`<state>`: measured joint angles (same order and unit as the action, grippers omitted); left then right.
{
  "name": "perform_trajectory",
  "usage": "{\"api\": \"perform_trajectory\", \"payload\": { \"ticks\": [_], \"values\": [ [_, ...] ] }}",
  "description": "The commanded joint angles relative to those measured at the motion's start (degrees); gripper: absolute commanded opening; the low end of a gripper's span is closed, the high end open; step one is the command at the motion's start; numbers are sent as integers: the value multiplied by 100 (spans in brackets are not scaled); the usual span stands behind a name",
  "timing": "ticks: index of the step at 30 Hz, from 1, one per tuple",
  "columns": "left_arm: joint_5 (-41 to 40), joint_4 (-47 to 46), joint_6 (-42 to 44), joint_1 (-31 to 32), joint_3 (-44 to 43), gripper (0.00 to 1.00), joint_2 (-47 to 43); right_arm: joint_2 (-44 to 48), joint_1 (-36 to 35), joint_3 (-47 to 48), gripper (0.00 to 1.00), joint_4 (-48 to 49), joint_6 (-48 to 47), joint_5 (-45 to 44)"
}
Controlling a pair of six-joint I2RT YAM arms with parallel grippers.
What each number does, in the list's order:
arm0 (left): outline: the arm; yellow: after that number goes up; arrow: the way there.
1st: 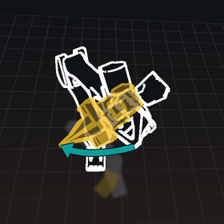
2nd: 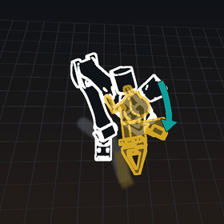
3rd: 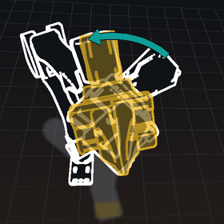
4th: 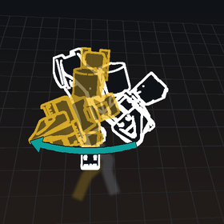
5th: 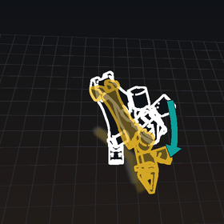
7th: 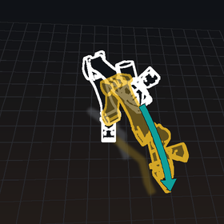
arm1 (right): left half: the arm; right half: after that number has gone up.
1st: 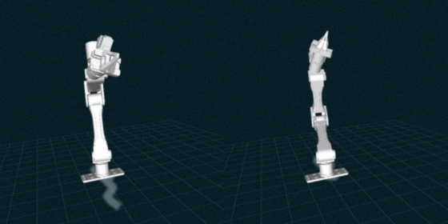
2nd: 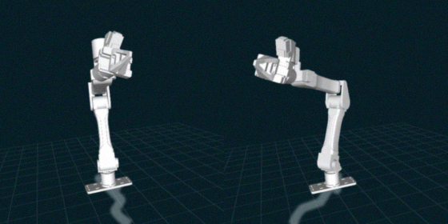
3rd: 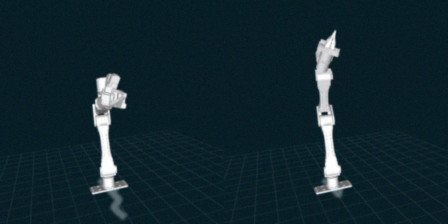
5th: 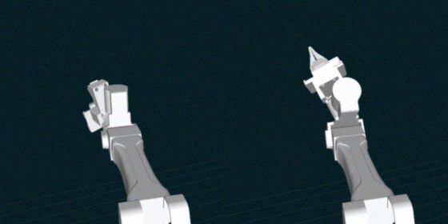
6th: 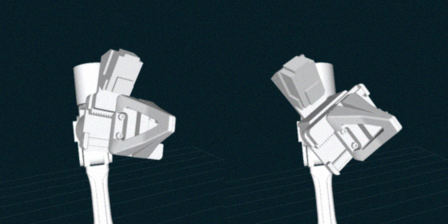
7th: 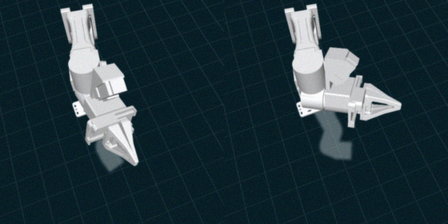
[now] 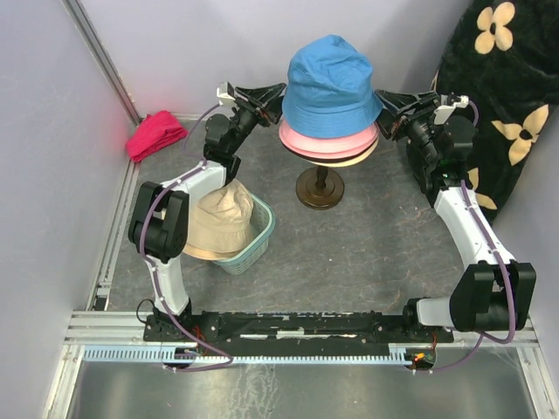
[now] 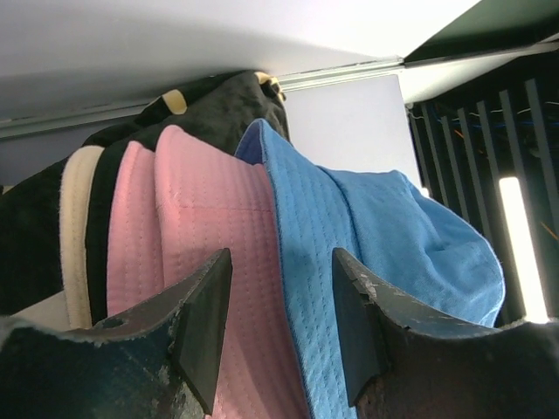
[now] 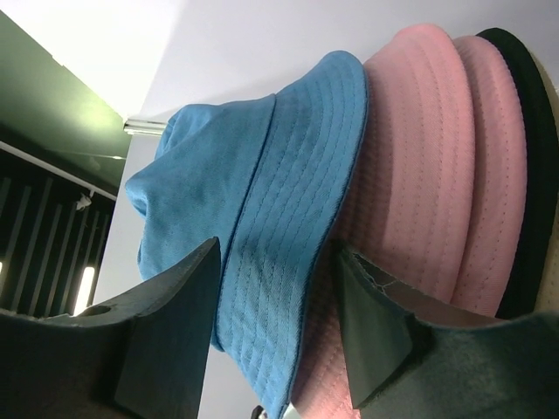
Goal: Stack the hats
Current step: Stack the hat on the hat.
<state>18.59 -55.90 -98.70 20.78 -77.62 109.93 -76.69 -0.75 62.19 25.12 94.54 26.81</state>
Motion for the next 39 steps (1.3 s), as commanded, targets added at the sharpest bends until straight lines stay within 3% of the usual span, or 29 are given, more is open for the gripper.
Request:
{"api": "perform_trajectory", "payload": {
  "ticks": [1,17,22,28,30,35,39],
  "values": [
    [39,-816,-416,48,-343,57,131,-34,-65,71,61,433,98,-21],
    [-118,-1530,-752,150,-669,53,567,-189,-117,-88,46,785,378,-96],
    [-114,-1752,-887,167,-780,39,710,-241,-135,-142,40,929,482,-138],
    [-40,-1931,-1023,188,-782,33,793,-259,-133,-179,32,967,536,-174],
    [-52,-1949,-1034,190,-757,28,800,-266,-136,-200,27,958,539,-188],
    [-123,-1977,-1062,193,-692,5,822,-255,-130,-335,3,912,529,-236],
    [-326,-1969,-1063,205,-376,3,745,-277,-135,-486,1,915,485,-263]
  ]
}}
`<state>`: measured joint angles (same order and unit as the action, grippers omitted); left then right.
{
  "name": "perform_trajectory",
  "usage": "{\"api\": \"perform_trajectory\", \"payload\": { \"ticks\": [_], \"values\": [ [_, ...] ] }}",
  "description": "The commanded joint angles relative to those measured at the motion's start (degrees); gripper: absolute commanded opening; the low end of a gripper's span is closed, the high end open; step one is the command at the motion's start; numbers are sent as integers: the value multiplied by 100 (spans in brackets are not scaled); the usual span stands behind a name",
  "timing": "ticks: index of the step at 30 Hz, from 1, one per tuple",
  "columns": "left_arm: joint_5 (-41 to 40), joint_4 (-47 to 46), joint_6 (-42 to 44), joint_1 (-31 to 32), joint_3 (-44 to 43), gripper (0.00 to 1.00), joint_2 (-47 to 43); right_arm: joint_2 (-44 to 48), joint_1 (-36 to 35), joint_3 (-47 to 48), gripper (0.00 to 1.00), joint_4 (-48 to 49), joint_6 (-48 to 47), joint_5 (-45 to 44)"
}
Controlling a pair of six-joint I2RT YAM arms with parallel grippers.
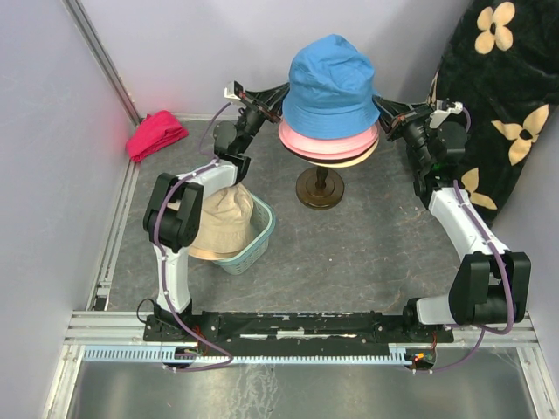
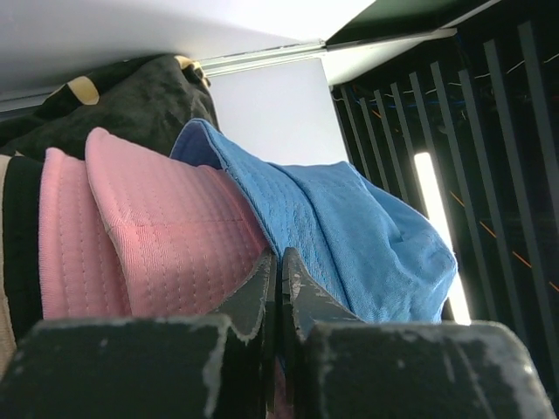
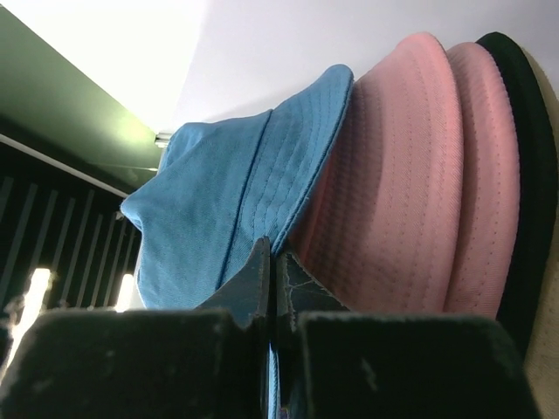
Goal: Stack the hats
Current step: Stack the hat on the hat.
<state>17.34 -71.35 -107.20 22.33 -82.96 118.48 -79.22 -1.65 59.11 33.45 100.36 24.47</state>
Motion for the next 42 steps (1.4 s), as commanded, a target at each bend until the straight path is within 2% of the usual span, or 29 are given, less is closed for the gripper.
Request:
{"api": "perform_trajectory", "payload": {
  "ticks": [1,17,31,34,42],
  "values": [
    [-245,-432,-216,50,243,3,-128,-41,-45,-218,1,74,-110,-34],
    [-605,164,6,174,959,3,-290,-642,-51,-845,1,484,-157,-74],
    [-441,910,245,197,1019,3,-366,-646,-69,-684,1,187,-406,44],
    [-350,1217,321,196,939,3,-381,-581,-70,-599,1,-194,-623,101],
    [-330,2210,622,197,1013,3,-613,-510,-66,-672,1,-363,-717,84]
  ]
}}
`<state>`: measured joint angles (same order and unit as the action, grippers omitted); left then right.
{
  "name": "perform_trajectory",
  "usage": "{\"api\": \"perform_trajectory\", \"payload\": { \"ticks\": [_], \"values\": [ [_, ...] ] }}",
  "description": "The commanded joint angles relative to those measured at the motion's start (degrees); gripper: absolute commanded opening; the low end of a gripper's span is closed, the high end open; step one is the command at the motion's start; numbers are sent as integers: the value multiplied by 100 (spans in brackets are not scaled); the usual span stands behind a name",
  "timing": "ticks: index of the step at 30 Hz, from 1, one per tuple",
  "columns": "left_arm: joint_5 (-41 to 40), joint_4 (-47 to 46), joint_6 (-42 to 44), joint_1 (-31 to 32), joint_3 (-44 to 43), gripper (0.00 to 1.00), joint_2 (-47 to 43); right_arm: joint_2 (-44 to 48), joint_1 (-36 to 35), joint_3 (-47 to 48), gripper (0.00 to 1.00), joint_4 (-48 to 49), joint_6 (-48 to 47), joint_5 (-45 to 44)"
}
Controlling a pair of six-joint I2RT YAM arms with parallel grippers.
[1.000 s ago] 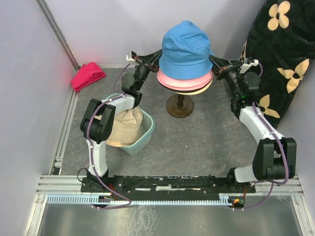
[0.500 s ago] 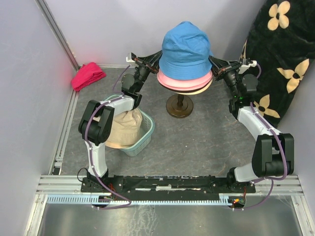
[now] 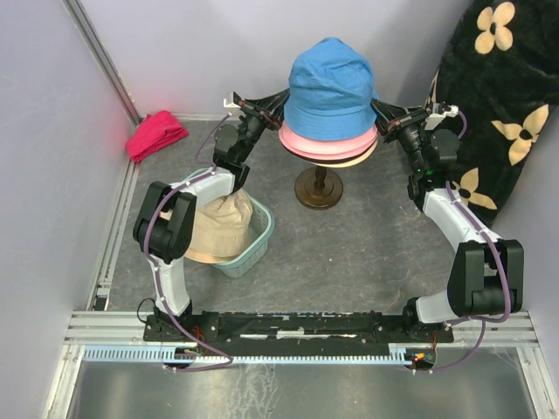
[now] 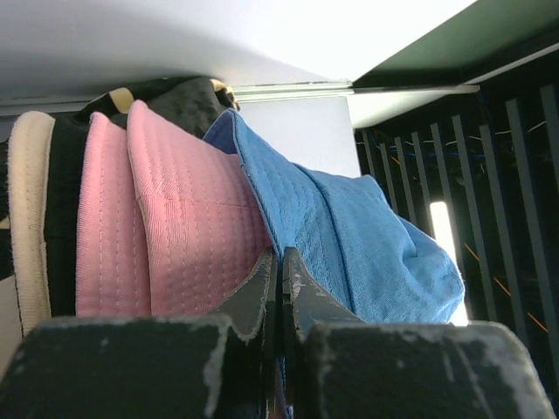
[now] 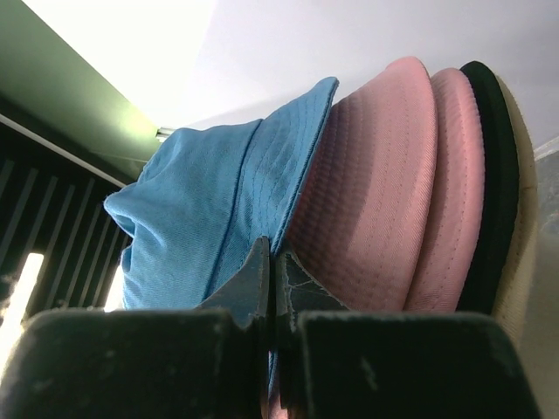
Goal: Stack the hats
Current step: Stack the hat on the hat.
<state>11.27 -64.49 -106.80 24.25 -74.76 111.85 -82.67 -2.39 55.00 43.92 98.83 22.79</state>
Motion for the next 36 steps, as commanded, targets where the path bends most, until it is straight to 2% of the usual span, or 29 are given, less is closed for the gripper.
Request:
{"api": "perform_trajectory", "payload": {
  "ticks": [1,23,36],
  "values": [
    [272,1606,594,5,205,3,24,-151,4,-274,1,-1452,-582,245],
    [209,2679,1059,6,318,3,-112,-42,6,-351,1,-1961,-814,249],
    [413,2006,1082,6,-67,3,-44,-32,2,209,4,-1383,-797,509]
  ]
}}
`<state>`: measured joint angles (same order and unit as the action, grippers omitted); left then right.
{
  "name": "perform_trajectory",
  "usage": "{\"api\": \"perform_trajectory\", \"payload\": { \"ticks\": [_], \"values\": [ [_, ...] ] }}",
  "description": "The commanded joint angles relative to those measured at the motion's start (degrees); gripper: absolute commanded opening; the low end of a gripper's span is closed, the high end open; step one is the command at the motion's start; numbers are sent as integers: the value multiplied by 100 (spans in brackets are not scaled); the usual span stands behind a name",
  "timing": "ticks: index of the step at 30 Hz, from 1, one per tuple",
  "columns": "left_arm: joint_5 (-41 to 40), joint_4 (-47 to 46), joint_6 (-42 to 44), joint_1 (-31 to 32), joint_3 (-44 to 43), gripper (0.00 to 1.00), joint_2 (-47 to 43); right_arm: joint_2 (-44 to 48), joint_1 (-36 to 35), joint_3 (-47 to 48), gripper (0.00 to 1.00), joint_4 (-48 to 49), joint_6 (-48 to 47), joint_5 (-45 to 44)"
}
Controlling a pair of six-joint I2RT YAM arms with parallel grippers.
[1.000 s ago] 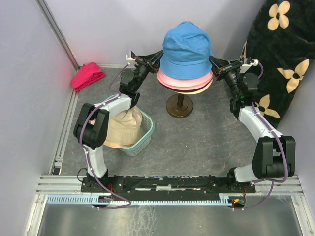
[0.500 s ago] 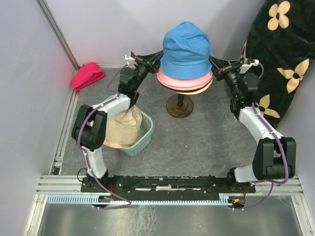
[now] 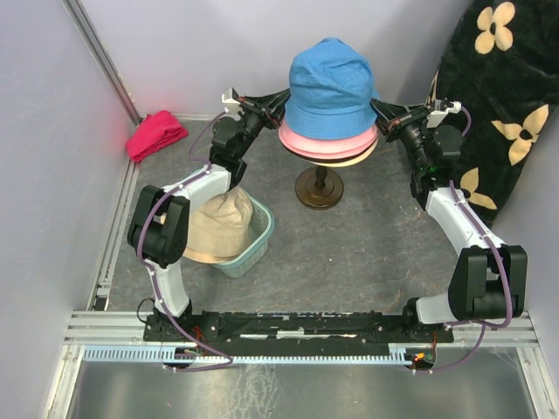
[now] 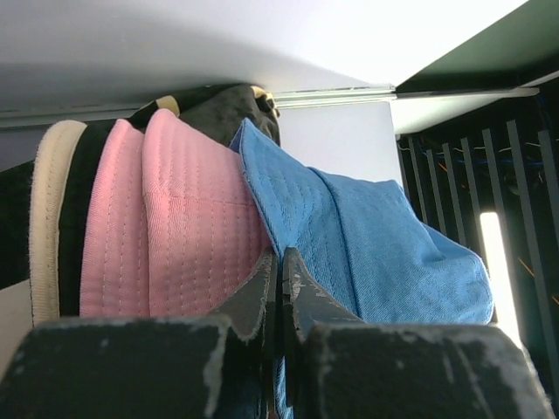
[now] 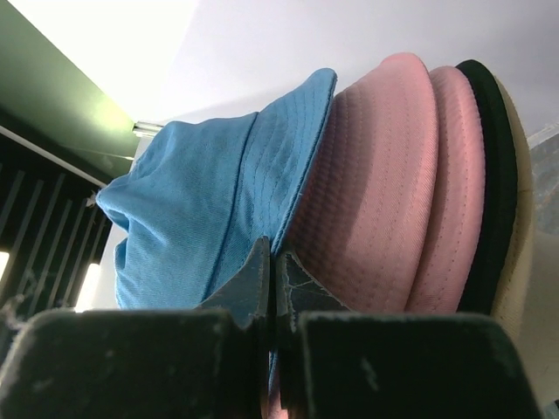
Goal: Stack the hats
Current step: Stack the hat on the hat.
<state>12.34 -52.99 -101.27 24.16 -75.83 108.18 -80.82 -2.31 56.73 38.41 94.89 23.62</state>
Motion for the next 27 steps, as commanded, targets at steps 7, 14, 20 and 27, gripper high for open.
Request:
{"api": "perform_trajectory", "payload": {
  "ticks": [7,14,20,27],
  "values": [
    [331,400,459,9,6,26,334,-287,-6,203,26,-521,-313,511],
    [327,360,511,1,-10,41,271,-239,10,218,38,-443,-294,512],
    [182,349,521,-81,150,42,99,-75,92,253,46,-561,-376,509],
    [84,581,648,-162,169,43,-87,171,283,266,52,-756,-483,511]
  ]
}}
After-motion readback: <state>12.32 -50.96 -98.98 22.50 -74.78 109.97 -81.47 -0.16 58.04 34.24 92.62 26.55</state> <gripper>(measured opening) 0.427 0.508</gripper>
